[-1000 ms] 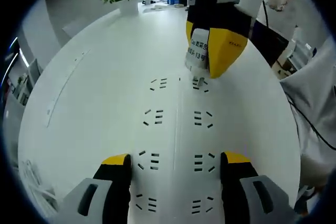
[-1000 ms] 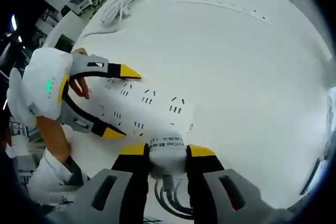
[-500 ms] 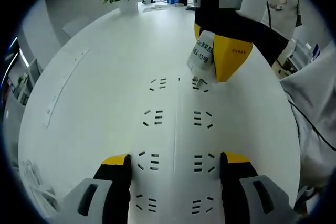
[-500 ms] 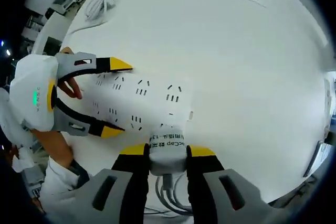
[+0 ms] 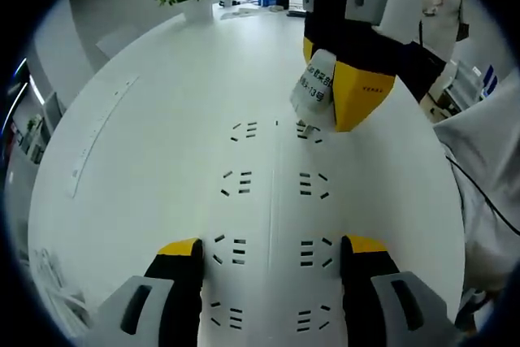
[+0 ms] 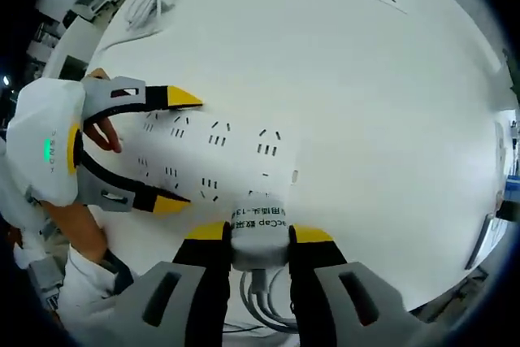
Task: Straighten the power strip on the desk, plug the charger into it
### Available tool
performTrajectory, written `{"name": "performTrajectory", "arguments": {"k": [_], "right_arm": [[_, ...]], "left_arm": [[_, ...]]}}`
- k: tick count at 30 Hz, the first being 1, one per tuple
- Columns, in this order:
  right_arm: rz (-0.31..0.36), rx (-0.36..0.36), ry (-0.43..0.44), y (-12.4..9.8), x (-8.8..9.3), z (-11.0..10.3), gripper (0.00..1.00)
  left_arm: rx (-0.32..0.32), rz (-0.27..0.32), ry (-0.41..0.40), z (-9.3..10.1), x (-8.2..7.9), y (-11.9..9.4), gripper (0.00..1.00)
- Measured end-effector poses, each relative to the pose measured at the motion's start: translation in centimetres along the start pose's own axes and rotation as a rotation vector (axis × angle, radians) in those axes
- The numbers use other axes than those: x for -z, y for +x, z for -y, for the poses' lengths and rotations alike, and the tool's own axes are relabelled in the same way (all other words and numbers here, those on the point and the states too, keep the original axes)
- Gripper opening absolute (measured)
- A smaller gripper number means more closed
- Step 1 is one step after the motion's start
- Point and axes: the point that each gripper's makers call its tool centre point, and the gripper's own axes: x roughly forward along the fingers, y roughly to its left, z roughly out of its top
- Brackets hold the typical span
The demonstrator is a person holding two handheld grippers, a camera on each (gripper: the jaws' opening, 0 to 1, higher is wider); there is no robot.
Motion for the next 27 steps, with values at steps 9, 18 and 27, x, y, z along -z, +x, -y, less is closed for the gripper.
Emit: {"name": "performTrajectory", "arguments": {"k": [9,18,27], "right_arm": [[-0.017,0.008,0.020,0.1,-0.8,0.1,0.26],[-0.040,0.041,0.020,0.2,-0.9,0.1,0.26],[0.012,0.064,0.000,0.2,-2.5,-0.5,0.25]], "left_arm": [[0.000,-0.003,0.001,0.0,-0.2,0.1,0.70],[0.002,-0.001,0.007,0.2,-0.3,0.1,0.70],[0.003,-0.006,0.009,0.2,-0.4,0.1,0.70]]}}
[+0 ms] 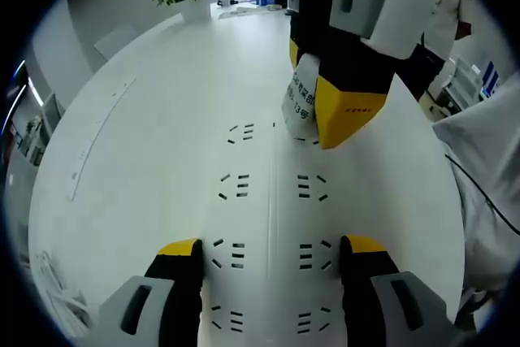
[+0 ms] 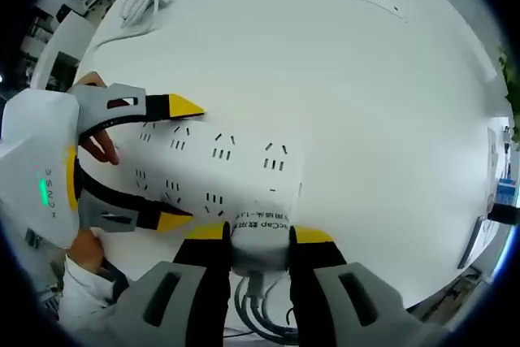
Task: Straighten the power strip on the desk, plug the charger into it
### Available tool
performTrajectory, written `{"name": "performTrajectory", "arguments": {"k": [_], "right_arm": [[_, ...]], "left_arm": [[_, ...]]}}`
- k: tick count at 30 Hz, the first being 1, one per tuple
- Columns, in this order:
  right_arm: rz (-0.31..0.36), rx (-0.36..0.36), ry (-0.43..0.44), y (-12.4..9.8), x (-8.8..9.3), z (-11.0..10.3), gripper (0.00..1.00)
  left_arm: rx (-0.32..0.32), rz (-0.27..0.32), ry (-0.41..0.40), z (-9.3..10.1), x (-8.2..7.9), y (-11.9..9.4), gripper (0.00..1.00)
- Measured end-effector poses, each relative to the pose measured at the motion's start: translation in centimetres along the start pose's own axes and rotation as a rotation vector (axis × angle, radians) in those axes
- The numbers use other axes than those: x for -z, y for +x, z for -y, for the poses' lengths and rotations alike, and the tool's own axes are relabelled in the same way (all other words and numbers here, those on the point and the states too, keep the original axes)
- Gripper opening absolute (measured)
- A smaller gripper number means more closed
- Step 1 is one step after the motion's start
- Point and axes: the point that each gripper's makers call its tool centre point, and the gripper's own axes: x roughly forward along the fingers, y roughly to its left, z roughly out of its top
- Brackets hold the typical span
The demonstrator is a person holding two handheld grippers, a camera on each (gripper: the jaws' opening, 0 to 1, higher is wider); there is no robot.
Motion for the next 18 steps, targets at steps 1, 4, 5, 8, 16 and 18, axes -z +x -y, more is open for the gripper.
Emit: {"name": "performTrajectory", "arguments": {"k": [1,4,5,8,16,18], "right_arm": [[-0.032,0.012,-0.009,0.7,0.4,0.2,0.25],[-0.014,0.014,-0.011,0.2,0.4,-0.2,0.25],[-0.012,0.002,0.004,0.4,0.6,0.0,0.26],[-0.003,-0.010,-0.027,0.5,0.3,0.1,0.26],[0.029,-0.069,-0.064,0.7,0.8,0.0,0.29],[0.025,-0.084,-0.086,0.7,0.8,0.1,0.30]], "left_arm": [[0.001,0.001,-0.001,0.0,0.0,0.0,0.70],[0.003,0.003,0.001,0.0,0.0,0.0,0.70],[0.004,0.004,0.003,0.0,0.0,0.0,0.70],[0.006,0.005,0.005,0.0,0.0,0.0,0.70],[0.007,0.010,0.005,-0.1,0.0,0.0,0.70],[0.007,0.011,0.005,-0.1,0.0,0.0,0.70]]}}
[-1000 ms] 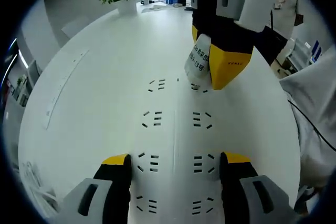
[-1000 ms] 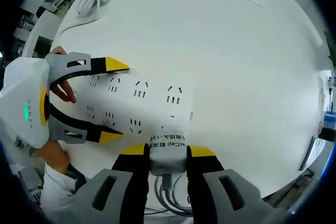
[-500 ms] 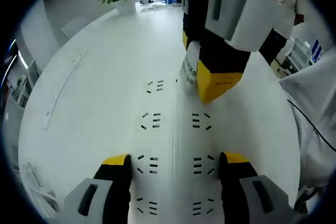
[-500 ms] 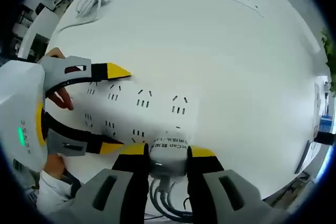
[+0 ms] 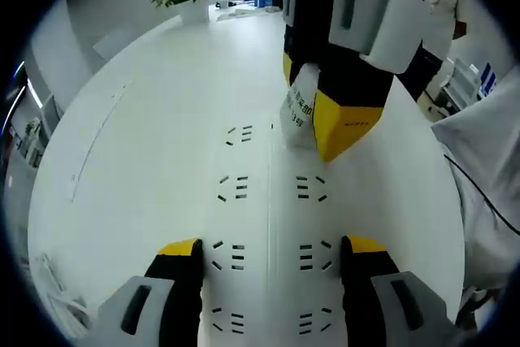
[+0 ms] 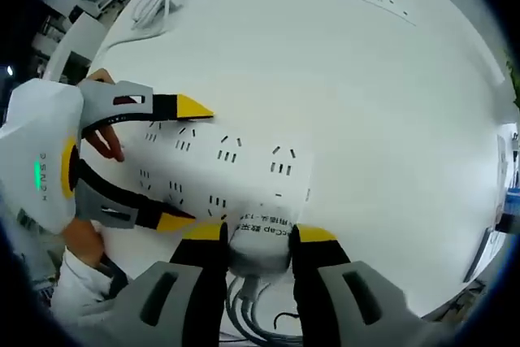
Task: Straighten the power strip on the desk, plug the charger into it
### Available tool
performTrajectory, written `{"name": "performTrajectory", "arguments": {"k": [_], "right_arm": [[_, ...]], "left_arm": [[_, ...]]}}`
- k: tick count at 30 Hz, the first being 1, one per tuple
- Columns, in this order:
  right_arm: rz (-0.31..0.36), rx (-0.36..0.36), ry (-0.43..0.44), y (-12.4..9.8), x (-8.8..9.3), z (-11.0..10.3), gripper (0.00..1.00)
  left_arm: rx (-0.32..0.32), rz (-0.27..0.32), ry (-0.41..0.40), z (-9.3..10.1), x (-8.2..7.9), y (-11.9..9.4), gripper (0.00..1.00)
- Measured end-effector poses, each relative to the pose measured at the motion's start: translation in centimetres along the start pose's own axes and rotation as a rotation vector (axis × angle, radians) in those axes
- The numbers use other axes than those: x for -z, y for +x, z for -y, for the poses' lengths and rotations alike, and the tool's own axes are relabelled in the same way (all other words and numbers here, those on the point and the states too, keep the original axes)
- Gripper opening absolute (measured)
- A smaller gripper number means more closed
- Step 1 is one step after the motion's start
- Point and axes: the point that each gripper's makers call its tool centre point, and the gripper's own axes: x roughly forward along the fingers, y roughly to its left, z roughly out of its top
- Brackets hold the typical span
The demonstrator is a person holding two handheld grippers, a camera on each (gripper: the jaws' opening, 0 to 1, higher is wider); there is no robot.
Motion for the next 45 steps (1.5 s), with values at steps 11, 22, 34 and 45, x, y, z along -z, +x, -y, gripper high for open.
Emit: {"name": "performTrajectory", "arguments": {"k": [11,22,34,45], "right_arm": [[0.097,-0.097,0.006,-2.6,0.1,-1.3,0.35],[0.050,-0.039,-0.011,-1.1,0.6,-0.8,0.26],[0.030,-0.005,-0.003,-1.1,0.5,-0.6,0.24],[0.032,0.010,-0.042,-1.2,-0.1,-0.3,0.21]], "left_arm": [[0.000,0.004,-0.001,0.0,0.2,0.0,0.70],[0.001,0.005,0.000,0.0,0.4,0.0,0.70],[0.002,0.005,0.003,0.0,0.4,0.0,0.70],[-0.001,-0.008,0.007,0.0,0.3,0.0,0.69]]}}
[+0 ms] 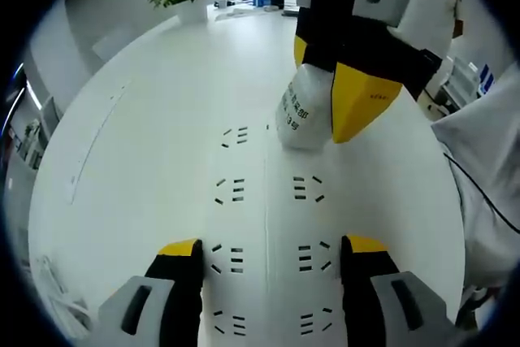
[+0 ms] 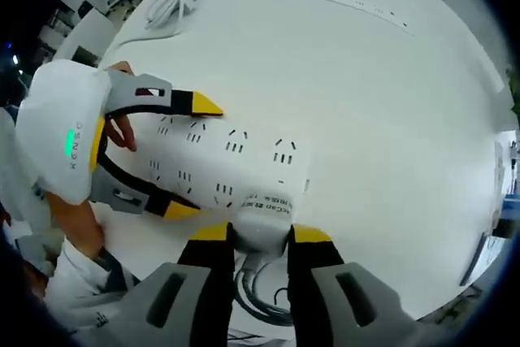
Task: Straighten the power strip on the desk, plug the charger into it
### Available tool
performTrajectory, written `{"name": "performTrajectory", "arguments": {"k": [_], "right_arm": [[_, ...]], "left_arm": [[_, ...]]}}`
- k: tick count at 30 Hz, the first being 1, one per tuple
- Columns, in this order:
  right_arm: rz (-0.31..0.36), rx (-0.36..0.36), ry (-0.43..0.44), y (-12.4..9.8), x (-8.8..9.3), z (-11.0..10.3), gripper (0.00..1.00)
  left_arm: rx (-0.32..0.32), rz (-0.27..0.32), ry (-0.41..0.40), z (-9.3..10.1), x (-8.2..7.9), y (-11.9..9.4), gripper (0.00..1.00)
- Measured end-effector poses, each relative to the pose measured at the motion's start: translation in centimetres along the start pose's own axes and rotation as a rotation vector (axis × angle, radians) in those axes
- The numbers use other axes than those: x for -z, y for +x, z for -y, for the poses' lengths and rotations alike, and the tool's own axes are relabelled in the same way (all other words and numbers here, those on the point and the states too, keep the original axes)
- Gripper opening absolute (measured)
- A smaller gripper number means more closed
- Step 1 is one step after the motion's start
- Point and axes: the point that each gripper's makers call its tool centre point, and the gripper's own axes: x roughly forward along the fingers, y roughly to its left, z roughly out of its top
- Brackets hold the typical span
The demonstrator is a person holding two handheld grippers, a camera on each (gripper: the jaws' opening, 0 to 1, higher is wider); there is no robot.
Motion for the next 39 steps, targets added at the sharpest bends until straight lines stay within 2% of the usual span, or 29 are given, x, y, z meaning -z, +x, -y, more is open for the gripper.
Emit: {"name": "performTrajectory", "arguments": {"k": [11,26,35,39], "right_arm": [[-0.028,-0.017,0.005,-0.1,-0.7,0.2,0.21],[-0.045,0.020,-0.043,0.0,-1.1,0.0,0.19],[-0.041,0.063,-0.069,0.4,-1.2,0.3,0.19],[-0.024,0.050,-0.057,0.4,-1.5,0.5,0.19]], "left_arm": [[0.001,-0.002,0.002,-0.1,-0.1,0.0,0.69],[-0.009,-0.015,-0.006,-0.1,-0.1,0.0,0.69],[-0.017,-0.017,-0.016,-0.4,-0.1,0.0,0.69],[-0.021,-0.017,-0.022,-0.5,-0.1,0.0,0.69]]}}
